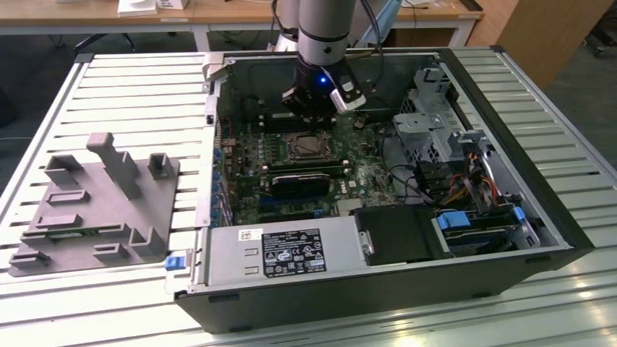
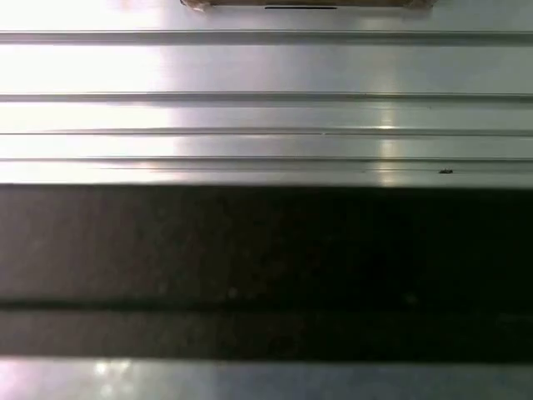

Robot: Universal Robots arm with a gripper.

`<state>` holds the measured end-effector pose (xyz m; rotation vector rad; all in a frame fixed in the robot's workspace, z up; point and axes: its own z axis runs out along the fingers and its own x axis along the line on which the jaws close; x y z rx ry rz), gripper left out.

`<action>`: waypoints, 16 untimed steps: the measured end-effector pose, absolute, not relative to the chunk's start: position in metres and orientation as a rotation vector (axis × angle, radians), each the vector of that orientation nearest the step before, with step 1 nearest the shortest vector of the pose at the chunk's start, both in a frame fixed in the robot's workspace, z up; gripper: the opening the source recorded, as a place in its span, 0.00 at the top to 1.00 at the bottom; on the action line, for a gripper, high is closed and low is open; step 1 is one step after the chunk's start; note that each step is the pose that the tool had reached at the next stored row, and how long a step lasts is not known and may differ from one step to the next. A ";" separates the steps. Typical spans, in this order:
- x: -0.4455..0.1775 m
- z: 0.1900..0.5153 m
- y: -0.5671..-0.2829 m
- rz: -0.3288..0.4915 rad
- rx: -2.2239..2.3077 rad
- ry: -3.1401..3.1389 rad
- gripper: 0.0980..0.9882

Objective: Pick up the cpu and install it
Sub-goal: 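Install the first cpu locking lever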

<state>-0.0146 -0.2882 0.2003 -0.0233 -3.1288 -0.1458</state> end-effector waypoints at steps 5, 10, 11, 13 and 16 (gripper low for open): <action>-0.014 0.201 -0.288 -0.145 -0.023 -3.129 0.99; -0.014 0.201 -0.288 -0.141 -0.023 -3.129 0.99; -0.014 0.201 -0.288 -0.135 -0.023 -3.129 0.99; -0.014 0.200 -0.288 -0.127 -0.023 -3.129 0.99; -0.013 0.199 -0.288 -0.115 -0.023 -3.130 0.99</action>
